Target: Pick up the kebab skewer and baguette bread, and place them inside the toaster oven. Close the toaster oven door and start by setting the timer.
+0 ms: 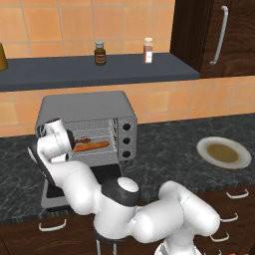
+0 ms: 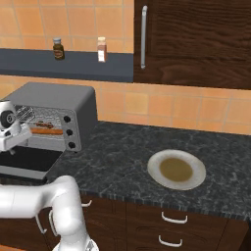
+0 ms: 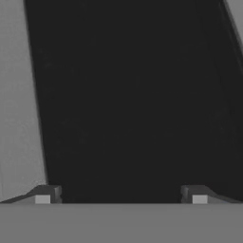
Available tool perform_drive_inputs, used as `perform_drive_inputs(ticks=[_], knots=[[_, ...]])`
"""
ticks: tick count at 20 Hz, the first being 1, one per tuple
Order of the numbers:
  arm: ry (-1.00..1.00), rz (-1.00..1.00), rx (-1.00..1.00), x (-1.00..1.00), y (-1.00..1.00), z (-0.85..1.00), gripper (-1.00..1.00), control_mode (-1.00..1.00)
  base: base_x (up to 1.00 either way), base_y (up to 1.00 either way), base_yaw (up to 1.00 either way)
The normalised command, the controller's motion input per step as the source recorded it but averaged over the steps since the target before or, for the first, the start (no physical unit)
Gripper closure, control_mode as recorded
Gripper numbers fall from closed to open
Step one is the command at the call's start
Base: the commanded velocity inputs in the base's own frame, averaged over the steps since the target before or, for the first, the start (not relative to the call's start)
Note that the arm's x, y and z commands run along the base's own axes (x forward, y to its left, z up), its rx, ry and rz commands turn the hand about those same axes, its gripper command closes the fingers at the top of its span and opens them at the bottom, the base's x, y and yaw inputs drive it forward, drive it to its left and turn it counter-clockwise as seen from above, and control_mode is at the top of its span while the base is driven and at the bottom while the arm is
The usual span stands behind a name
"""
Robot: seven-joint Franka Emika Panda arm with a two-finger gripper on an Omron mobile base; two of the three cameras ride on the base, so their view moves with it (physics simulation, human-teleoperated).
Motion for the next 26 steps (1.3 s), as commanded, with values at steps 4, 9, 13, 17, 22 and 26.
perform_drive_inputs(ticks=[4, 9, 13, 17, 22, 26], knots=[[0.00, 0.00, 0.00, -0.65, 0.02, 0.00, -1.00, -1.00, 0.00, 0.00, 0.00], [0.00, 0.02, 0.00, -0.85, 0.03, 0.08, -1.00, -1.00, 0.00, 0.00, 0.00], [0.00, 0.38, 0.00, -0.98, 0.00, 0.12, -1.00, -1.00, 0.00, 0.00, 0.00], [0.00, 0.79, 0.00, -0.82, 0.00, 0.05, -1.00, -1.00, 0.00, 0.00, 0.00], [0.02, 0.90, 0.01, -0.25, -0.02, -0.10, -1.00, -1.00, 0.00, 0.00, 0.00], [0.18, 0.76, 0.07, 0.00, -0.13, -0.11, -1.00, -1.00, 0.00, 0.00, 0.00]])
